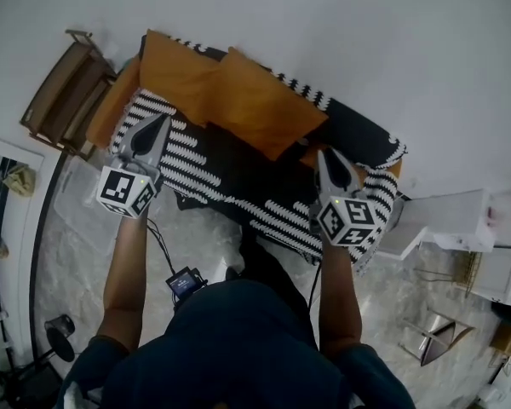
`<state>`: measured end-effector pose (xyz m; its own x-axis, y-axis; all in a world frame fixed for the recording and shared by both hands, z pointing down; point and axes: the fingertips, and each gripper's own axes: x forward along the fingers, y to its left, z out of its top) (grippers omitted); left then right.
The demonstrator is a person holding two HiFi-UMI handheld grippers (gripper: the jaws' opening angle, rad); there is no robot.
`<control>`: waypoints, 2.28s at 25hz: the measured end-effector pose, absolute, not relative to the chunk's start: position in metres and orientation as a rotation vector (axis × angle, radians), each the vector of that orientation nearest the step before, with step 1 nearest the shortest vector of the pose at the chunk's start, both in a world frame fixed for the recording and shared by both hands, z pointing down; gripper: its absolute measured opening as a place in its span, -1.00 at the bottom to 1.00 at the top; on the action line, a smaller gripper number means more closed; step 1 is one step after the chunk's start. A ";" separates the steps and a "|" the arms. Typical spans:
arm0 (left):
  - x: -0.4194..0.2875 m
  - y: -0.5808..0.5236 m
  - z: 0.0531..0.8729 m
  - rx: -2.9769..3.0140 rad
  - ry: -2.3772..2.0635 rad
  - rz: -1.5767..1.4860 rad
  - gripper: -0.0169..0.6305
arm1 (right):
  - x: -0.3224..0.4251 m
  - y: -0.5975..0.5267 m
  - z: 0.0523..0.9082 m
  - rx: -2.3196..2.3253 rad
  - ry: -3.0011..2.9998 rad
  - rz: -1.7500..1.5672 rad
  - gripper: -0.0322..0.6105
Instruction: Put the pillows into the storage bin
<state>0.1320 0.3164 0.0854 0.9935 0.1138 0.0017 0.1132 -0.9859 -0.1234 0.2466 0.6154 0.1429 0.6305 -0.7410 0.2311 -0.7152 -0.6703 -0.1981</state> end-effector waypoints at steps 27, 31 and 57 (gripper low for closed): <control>0.402 0.221 0.340 -2.944 -0.201 -0.590 -0.80 | 0.476 0.580 0.492 -2.427 0.810 -1.043 -0.25; 0.434 0.208 0.405 -2.959 -0.217 -0.652 -0.46 | 0.496 0.584 0.571 -2.428 0.711 -1.063 -0.18; 0.449 0.165 0.510 -2.998 -0.085 -0.744 -0.93 | 0.528 0.550 0.617 -2.588 0.746 -1.057 -0.85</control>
